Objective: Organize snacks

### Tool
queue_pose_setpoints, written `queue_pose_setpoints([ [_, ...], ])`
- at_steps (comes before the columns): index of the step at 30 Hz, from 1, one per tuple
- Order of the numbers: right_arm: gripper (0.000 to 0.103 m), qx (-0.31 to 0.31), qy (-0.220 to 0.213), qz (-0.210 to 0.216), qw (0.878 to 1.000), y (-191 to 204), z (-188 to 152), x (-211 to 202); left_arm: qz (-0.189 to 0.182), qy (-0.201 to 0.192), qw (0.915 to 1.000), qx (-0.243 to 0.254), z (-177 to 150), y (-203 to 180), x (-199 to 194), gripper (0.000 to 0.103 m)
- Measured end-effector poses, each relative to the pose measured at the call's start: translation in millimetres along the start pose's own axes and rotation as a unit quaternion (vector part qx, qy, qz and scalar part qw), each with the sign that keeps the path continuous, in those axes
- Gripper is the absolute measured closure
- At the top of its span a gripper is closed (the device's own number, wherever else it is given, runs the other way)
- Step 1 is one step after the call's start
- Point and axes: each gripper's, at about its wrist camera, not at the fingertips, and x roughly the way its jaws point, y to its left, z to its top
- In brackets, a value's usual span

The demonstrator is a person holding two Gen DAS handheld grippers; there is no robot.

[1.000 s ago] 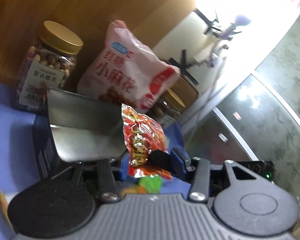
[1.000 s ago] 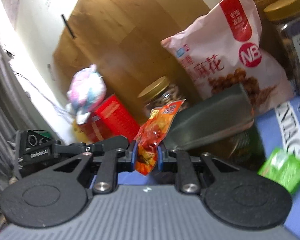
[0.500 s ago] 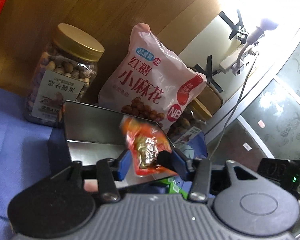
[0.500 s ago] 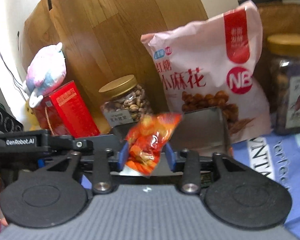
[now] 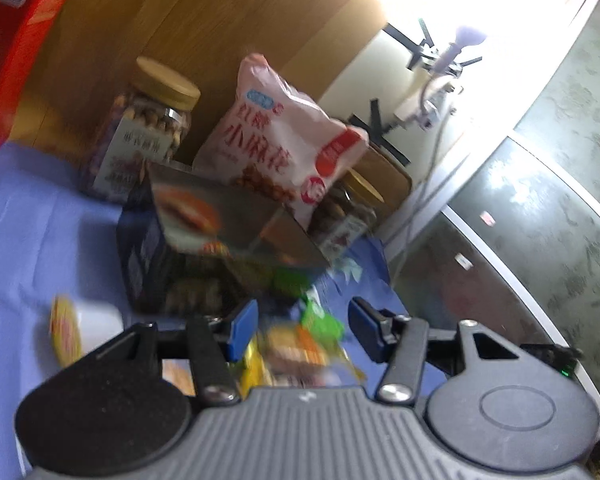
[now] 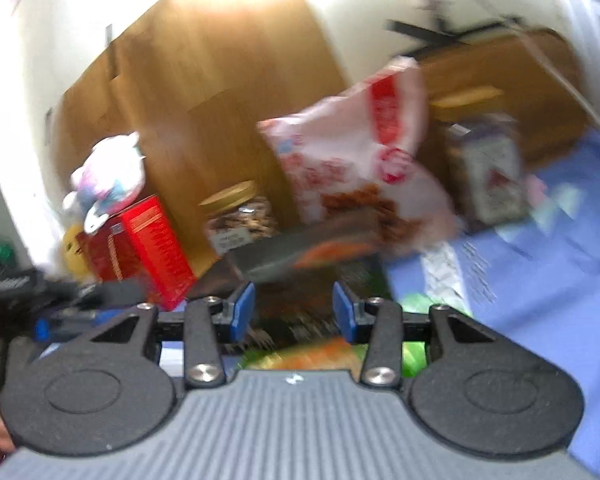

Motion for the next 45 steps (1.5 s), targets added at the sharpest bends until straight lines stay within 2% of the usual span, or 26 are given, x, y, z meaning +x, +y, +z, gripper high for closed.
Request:
queue_pose_setpoints([
  [4,0.055,0.118,0.01,-0.007,0.993,-31,-20,-13,-0.009,0.005,0.9999,-0.008,-39,0,-23,0.051],
  [8,0.055,0.191,0.046,0.006,0.98,-46,-22,2,0.009,0.014,0.9999,0.001,-69,-3,-38,0.052],
  [10,0.055,0.207,0.06,0.004,0.977,-49,-23,11,0.02,0.015,0.9996,0.015,-78,-10,-43,0.051],
  [11,0.058,0.212,0.066,0.0,0.975,-51,-23,16,0.023,0.016,0.9994,0.021,-82,-13,-45,0.051],
  [12,0.071,0.223,0.078,0.006,0.972,-53,-25,21,0.024,0.018,0.9992,0.025,-85,-16,-47,0.051],
  [14,0.08,0.245,0.089,0.02,0.965,-56,-31,24,0.024,0.024,0.9989,0.032,-91,-20,-49,0.048],
  [17,0.089,0.245,0.082,0.02,0.966,-57,-34,9,0.028,0.034,0.9983,0.038,-97,-23,-46,0.045],
  [23,0.091,0.238,0.073,0.029,0.968,-69,-48,-45,0.023,0.056,0.9972,0.043,-109,-28,-33,0.045],
  [27,0.091,0.24,0.075,0.031,0.967,-84,-62,-84,0.06,0.064,0.9935,0.073,-117,-38,-25,0.045],
  [32,0.091,0.221,0.055,-0.009,0.974,-92,-74,-126,0.126,0.072,0.9845,0.099,-126,-48,-14,0.046],
  [38,0.086,0.207,0.045,-0.03,0.977,-93,-80,-129,0.156,0.069,0.98,0.102,-129,-47,-13,0.046],
  [45,0.079,0.204,0.059,-0.021,0.977,-89,-81,-116,0.169,0.062,0.9789,0.097,-130,-47,-17,0.045],
])
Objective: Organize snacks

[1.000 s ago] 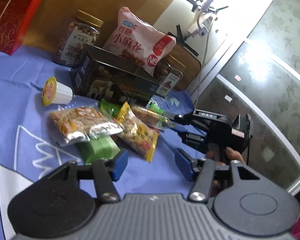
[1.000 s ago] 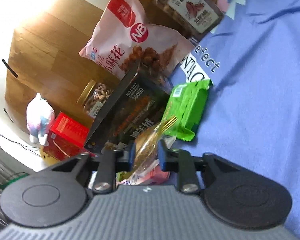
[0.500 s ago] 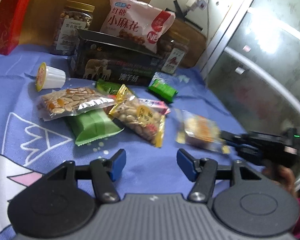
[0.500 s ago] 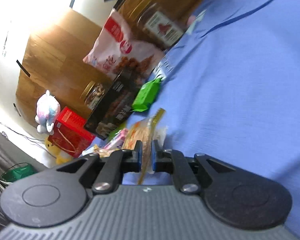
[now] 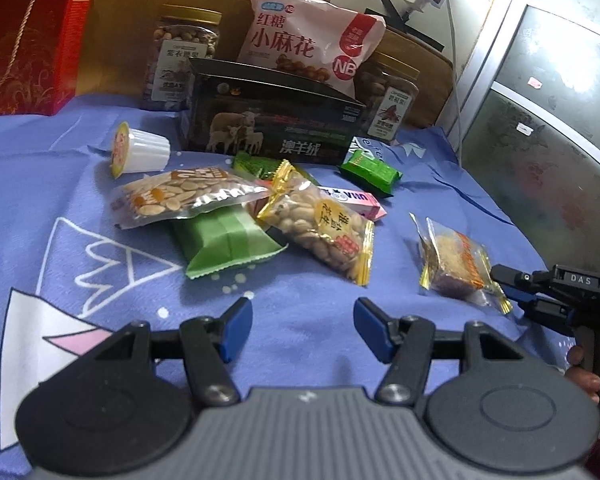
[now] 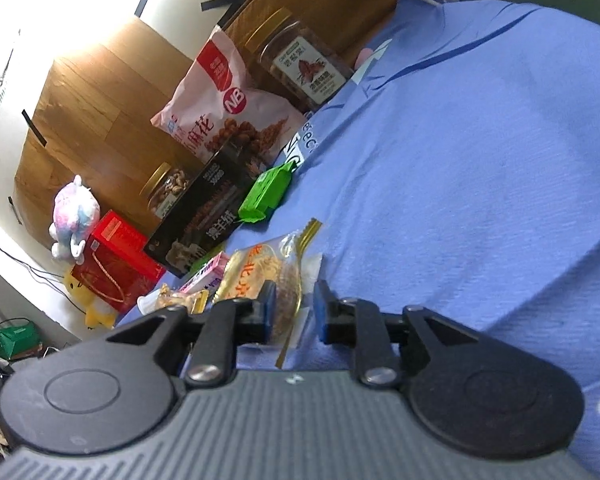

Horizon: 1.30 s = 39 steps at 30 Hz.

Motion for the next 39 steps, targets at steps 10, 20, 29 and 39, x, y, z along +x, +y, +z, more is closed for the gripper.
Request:
queue_pose_setpoints([
  [10,0.089,-0.076,0.065,0.059,0.993,36,-15,9,0.004,-0.006,1.0,-0.007,-1,7,-5,0.041],
  [20,0.087,-0.135,0.191,0.178,0.956,93,-54,35,0.004,-0.014,0.9994,-0.032,0,23,-14,0.037],
  [29,0.072,-0.132,0.136,0.238,0.953,99,-30,1,-0.031,-0.025,0.9984,-0.04,2,27,-27,0.031],
  [39,0.06,-0.099,0.046,0.081,0.991,57,-8,-9,-0.104,-0.009,0.9944,-0.018,3,3,-23,0.029],
])
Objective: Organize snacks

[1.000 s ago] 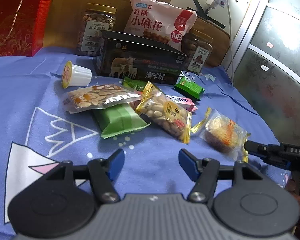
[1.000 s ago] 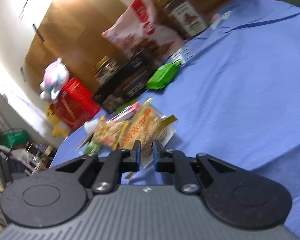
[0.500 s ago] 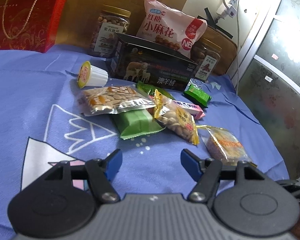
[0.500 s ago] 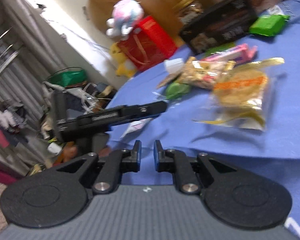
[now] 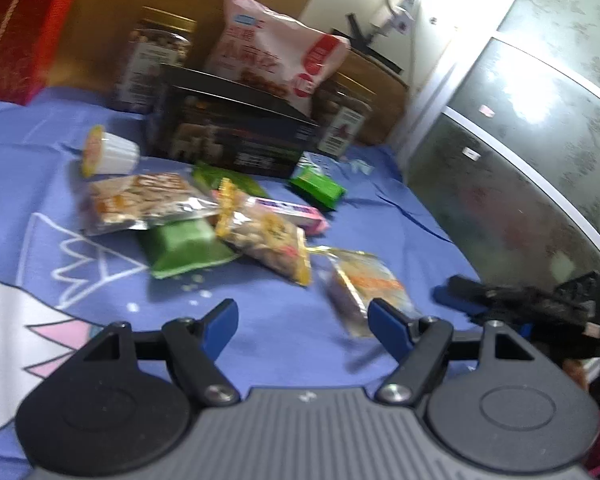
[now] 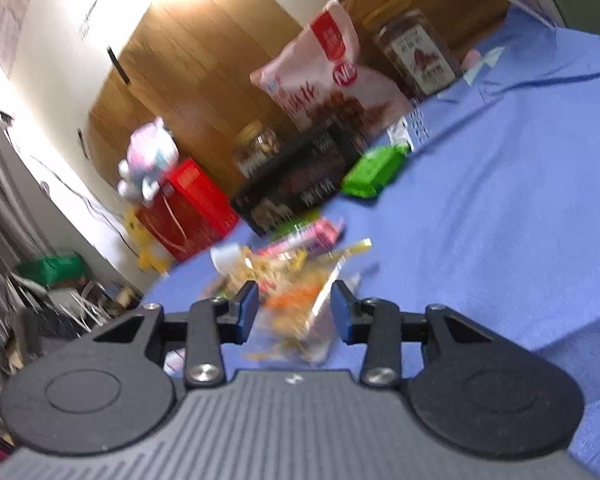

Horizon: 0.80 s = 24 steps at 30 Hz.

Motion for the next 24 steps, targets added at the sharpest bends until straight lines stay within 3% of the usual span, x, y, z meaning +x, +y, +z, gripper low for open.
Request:
queue_pose_setpoints([
  [3,0.062,-0.006,0.023,-0.008,1.0,-2,-7,11,-0.007,0.009,0.9999,0.012,-3,-8,5,0.029],
  [7,0.078,-0.013,0.068,0.019,0.997,7,-17,29,-0.01,0.01,0.9997,0.021,-6,-12,6,0.029],
  [12,0.076,-0.038,0.123,0.11,0.986,40,-36,50,-0.002,-0.002,1.0,-0.001,-1,-1,-1,0.029],
  [15,0.076,-0.056,0.115,0.135,0.983,45,-30,39,-0.004,-0.004,0.9998,-0.019,1,7,-6,0.029],
  [19,0.076,-0.029,0.049,0.102,0.993,18,-7,12,-0.023,0.0,0.9992,-0.033,6,9,-6,0.029],
  [21,0.068,-0.004,0.014,0.061,0.998,1,2,2,-0.043,0.013,0.9983,-0.038,8,5,2,0.029],
  [24,0.066,0.011,-0.006,0.002,1.0,-18,8,1,-0.051,0.029,0.9976,-0.036,8,-4,14,0.025],
])
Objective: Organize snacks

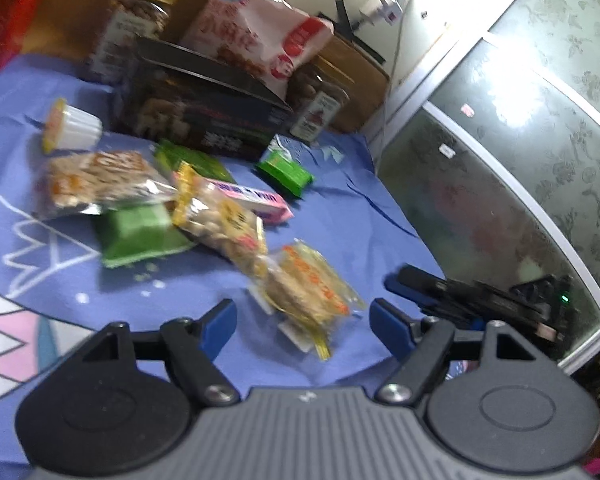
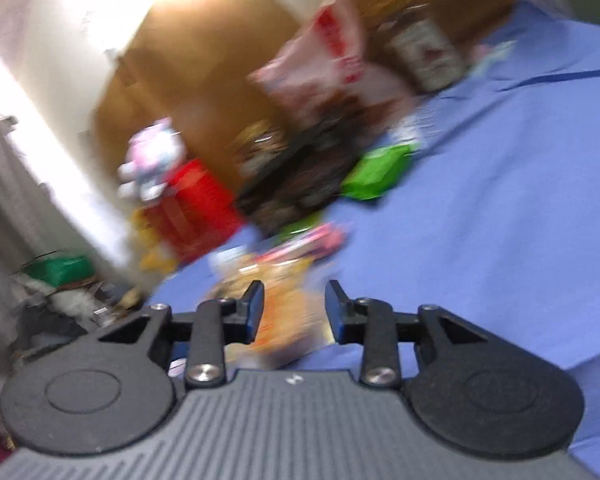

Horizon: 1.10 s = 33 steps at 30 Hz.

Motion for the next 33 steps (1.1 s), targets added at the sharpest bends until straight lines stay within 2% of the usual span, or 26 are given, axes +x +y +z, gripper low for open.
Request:
queue_pose_setpoints([
  [3,0.066,0.014,0.014,-0.016,1.0,-11,-3,13,0.006,0.013,0.9999,0.007,0,-6,13,0.025],
  [7,0.066,0.016,0.049,-0.004,0.999,-8,-14,37,0.02,0.023,0.9995,0.0,-2,-4,23,0.026],
  [10,0.066,0.001,0.08,0.028,0.996,9,-24,49,0.029,0.023,0.9993,-0.01,-2,5,24,0.038],
  [12,0.066,-0.02,0.094,0.049,0.994,22,-29,51,0.032,0.017,0.9991,-0.021,-2,12,19,0.039],
  [15,0.066,-0.048,0.099,0.043,0.993,30,-30,55,0.037,0.01,0.9987,-0.034,1,24,13,0.046],
  [18,0.065,-0.064,0.102,0.04,0.992,34,-30,57,0.035,0.012,0.9986,-0.039,4,29,13,0.068],
  [19,0.067,-0.075,0.105,0.037,0.991,37,-31,57,0.039,0.013,0.9987,-0.032,4,27,13,0.073],
  [20,0.077,-0.085,0.106,0.035,0.99,40,-33,56,0.038,0.013,0.9988,-0.026,4,25,11,0.073],
  [22,0.078,-0.095,0.107,0.048,0.989,51,-29,54,0.028,0.008,0.9993,-0.022,10,21,3,0.073],
  [26,0.078,-0.124,0.073,0.064,0.987,73,-1,54,0.021,-0.034,0.9989,0.023,43,4,-17,0.073],
  [29,0.078,-0.167,0.044,0.059,0.983,94,32,71,0.051,-0.069,0.9938,0.071,88,-10,-20,0.072],
  [33,0.077,-0.221,0.0,0.032,0.975,116,79,120,0.096,-0.115,0.9825,0.111,152,-5,1,0.068],
])
